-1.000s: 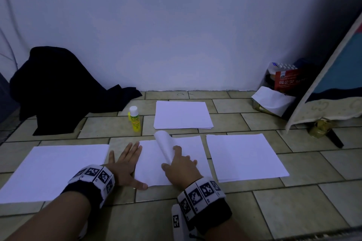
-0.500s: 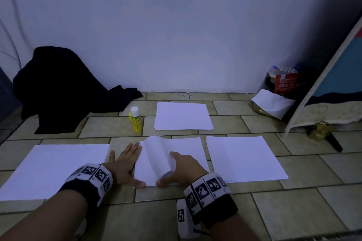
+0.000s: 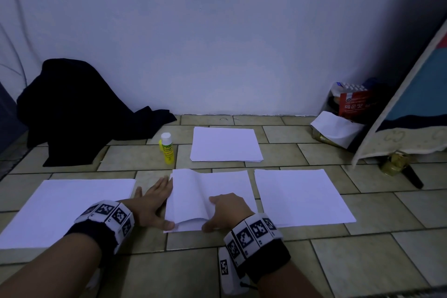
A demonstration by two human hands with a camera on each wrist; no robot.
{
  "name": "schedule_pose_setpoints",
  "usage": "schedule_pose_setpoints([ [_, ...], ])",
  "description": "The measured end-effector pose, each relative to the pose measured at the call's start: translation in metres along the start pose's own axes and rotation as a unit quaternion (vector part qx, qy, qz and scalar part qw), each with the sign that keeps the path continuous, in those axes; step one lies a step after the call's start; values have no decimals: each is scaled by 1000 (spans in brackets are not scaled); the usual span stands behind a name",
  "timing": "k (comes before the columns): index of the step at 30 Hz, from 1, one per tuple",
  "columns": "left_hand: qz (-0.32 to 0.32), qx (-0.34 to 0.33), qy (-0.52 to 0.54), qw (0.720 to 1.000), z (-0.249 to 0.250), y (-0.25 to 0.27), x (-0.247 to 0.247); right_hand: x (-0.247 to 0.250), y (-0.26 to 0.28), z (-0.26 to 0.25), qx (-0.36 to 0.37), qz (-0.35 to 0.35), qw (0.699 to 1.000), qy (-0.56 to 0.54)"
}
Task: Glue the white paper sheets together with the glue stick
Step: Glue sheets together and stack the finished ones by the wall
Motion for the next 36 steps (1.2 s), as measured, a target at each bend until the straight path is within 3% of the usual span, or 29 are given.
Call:
schedule_pose_setpoints([
  [8, 64, -36, 148, 986, -10, 2, 8, -3, -6, 3, 8, -27, 999, 25],
  [15, 78, -16, 235, 969, -14, -4, 5, -4, -10, 3, 19, -22, 999, 40],
  [29, 97, 6, 104, 990, -6, -2, -2, -4, -12, 3, 22, -25, 999, 43],
  [36, 52, 39, -8, 998, -1, -6, 0, -2, -16, 0, 15, -11, 998, 52],
])
Point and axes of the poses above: each hand's wrist, its own y-axis away from the middle knuckle, its own x-axis out of the back of the hand, z = x × y, the point moved 4 cm from there along -y, towards the middle knuckle, and after that the axes turned 1 degree about y, right-handed, at the moved point
